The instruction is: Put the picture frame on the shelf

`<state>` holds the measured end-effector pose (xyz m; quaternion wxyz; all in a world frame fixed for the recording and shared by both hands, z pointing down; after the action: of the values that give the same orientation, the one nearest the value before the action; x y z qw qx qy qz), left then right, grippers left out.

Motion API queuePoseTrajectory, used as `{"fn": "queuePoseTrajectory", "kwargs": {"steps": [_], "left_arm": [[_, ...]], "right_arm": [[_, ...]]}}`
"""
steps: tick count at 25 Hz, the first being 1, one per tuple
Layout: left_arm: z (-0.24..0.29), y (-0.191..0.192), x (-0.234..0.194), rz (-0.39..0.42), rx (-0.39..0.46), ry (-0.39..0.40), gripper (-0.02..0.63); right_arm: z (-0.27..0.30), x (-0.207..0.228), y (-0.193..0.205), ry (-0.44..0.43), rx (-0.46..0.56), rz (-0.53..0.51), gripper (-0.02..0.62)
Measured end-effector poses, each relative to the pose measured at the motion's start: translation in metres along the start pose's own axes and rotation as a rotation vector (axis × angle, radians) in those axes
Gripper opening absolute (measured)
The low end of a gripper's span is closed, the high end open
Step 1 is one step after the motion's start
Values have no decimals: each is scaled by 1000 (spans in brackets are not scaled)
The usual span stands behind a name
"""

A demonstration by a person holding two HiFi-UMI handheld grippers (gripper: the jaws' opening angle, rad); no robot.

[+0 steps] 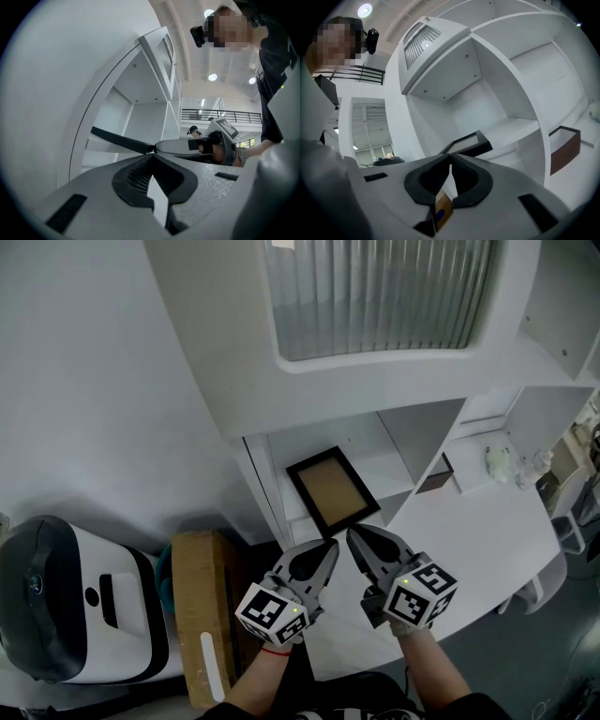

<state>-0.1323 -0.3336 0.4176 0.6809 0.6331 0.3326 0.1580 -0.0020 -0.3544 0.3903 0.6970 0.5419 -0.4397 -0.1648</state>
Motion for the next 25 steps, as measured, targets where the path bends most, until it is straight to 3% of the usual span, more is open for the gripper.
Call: {"fn": "queuePoseTrajectory", "kwargs": {"steps": [25], "left_arm": [[-2,-2,-30,-5,-14,-27,3]], "right_arm": [[45,13,-9,7,23,46,14]]}}
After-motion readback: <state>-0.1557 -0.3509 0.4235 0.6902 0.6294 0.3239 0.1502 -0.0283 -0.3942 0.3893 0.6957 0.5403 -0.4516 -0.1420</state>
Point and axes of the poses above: the fingertips, and each gripper's own axes: z forward along the fingers, x to its right, y out of its underside, the point moved 7 cm from there along -z, backward along the fingers, and after that the axes turned 7 degrees about -y, right-handed, at the moved point
